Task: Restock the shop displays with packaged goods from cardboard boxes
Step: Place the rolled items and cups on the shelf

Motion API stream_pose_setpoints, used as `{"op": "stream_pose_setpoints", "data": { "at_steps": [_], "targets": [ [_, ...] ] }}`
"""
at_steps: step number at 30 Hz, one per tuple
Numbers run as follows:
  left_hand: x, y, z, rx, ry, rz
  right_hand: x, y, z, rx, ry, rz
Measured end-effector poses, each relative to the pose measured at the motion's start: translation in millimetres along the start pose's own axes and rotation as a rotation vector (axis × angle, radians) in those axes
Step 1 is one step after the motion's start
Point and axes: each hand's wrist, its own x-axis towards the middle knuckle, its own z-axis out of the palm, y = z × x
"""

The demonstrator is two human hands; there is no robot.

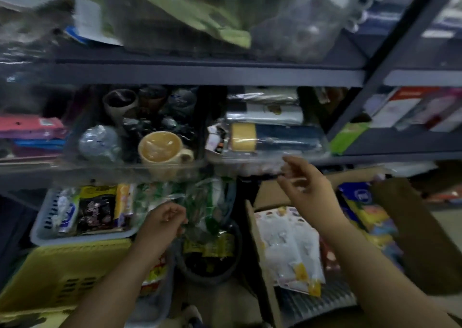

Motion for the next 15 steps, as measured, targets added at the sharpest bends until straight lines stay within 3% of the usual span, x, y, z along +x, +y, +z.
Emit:
{"op": "stream_pose_setpoints", "data": {
  "at_steps": [5, 8, 15],
  "targets": [
    [-12, -10, 72, 0.102, -0.107, -0.028, -61, 113, -80, -0.148, 0.173, 0.358],
    [-24, -8, 125, 0.164, -0.150, 0.000, -87, 162, -107, -0.162, 0.105, 0.510],
    [-38, -5, 250, 0.261, -0.258, 0.046, -96, 265, -147, -0.287, -0.026, 0.639]
  ]
}}
